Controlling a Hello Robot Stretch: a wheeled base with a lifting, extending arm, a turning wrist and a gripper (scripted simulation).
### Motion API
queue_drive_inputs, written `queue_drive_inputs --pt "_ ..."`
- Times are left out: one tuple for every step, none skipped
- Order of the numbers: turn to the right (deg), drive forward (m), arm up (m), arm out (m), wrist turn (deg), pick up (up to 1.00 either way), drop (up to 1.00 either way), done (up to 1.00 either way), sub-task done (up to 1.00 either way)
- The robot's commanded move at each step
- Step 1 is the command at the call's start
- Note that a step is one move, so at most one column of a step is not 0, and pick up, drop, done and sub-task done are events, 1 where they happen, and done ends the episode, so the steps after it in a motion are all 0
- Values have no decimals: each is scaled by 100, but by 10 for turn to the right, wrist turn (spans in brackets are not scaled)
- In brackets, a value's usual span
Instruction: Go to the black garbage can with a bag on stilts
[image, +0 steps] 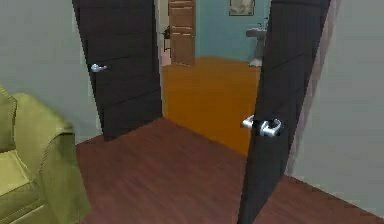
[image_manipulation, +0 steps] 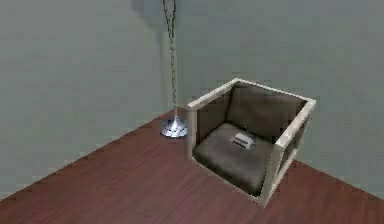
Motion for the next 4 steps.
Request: queue_drive_inputs --pt "0 55 0 0 0 0 0 0 0" --pt "-30 0 0 0 0 0 0 0 0" --pt "-450 0 0 0 0 0 0 0 0" --pt "-270 0 0 0 0 0 0 0 0"
